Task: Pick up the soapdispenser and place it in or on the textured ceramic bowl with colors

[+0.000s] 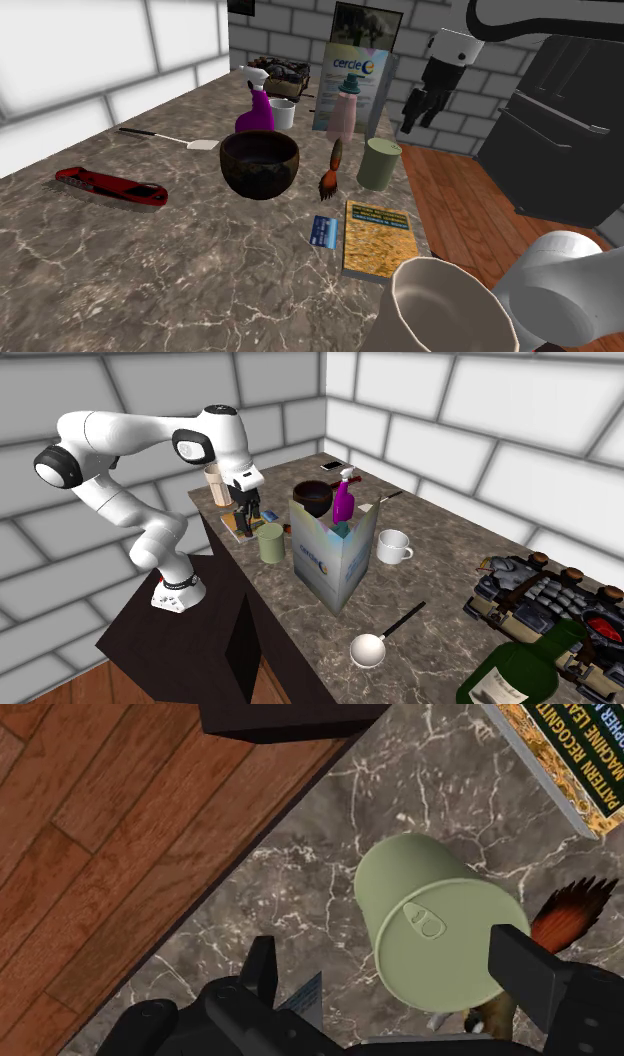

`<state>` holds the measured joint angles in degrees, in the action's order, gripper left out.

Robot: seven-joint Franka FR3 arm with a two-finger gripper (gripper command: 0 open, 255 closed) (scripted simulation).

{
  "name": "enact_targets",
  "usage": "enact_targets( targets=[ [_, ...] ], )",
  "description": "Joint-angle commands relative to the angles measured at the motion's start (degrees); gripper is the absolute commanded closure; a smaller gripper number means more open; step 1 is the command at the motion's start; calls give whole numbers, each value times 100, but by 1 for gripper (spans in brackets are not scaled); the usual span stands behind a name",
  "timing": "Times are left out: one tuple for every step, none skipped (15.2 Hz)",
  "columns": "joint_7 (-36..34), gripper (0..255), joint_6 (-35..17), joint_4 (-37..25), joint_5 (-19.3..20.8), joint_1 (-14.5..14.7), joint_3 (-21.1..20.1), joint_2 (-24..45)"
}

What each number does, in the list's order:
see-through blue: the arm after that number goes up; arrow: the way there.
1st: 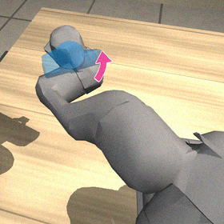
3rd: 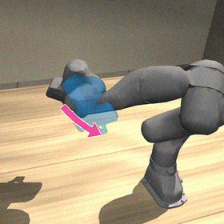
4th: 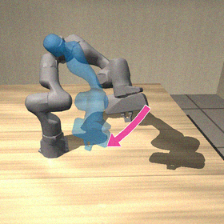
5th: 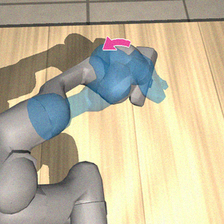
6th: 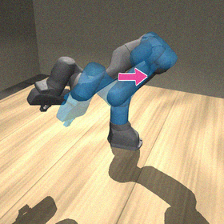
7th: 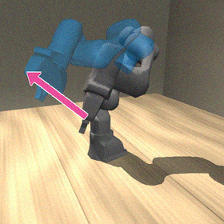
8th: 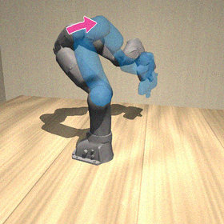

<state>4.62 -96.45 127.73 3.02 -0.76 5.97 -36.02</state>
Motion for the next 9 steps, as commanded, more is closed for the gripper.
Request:
enact_targets(
  targets=[
    [48, 0, -435, -101, -42, 11, 85, 295],
    [69, 0, -612, -177, -71, 20, 120, 438],
    [92, 0, -785, -260, -103, 29, 156, 583],
    [116, 0, -952, -349, -139, 39, 192, 730],
    [143, 0, -1114, -445, -178, 51, 228, 878],
    [171, 0, -1270, -547, -221, 63, 265, 1026],
    [202, 0, -1421, -655, -267, 75, 302, 1176],
    [235, 0, -1565, -769, -317, 88, 339, 1327],
    [270, 0, -1704, -890, -372, 102, 376, 1479]
  ],
)
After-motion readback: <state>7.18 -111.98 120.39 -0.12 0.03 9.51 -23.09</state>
